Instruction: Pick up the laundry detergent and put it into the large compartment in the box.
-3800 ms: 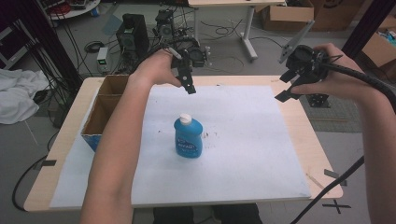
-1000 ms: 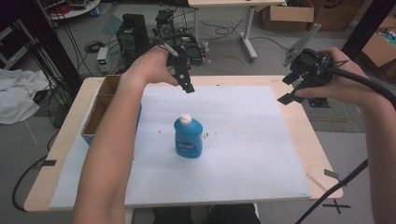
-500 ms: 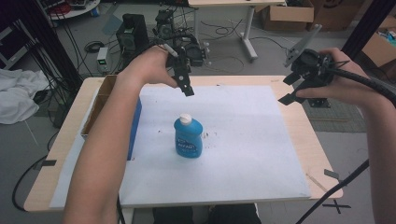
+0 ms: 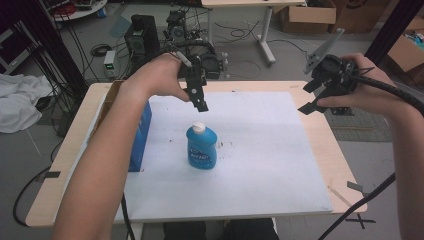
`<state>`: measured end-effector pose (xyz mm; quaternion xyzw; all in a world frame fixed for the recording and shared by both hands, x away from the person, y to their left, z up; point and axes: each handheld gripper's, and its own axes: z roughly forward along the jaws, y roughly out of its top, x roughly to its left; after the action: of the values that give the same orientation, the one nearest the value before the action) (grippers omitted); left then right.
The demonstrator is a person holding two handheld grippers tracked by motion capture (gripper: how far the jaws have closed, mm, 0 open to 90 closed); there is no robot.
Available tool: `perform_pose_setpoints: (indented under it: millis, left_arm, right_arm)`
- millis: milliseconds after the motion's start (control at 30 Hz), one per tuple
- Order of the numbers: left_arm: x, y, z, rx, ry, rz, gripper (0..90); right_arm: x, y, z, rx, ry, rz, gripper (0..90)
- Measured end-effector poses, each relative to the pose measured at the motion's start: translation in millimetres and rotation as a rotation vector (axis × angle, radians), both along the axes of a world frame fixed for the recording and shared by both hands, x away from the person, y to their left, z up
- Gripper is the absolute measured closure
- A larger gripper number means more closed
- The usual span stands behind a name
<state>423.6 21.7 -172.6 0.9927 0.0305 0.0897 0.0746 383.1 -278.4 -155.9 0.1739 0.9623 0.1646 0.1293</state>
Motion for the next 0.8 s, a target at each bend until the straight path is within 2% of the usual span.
perform_pose_setpoints:
  millis: [433, 800]
  left_arm:
    - [-16.5, 1.5, -12.9, 0.018, 0.025, -0.024, 13.5]
    - [-26.2, 2.9, -32.7, 0.04, 0.05, -0.034, 13.2]
  right_arm:
    - [-2.2, 3.9, -0.3, -0.004, 0.0, 0.009, 28.4]
    - [-3.7, 5.3, -2.2, -0.008, 0.003, 0.008, 28.4]
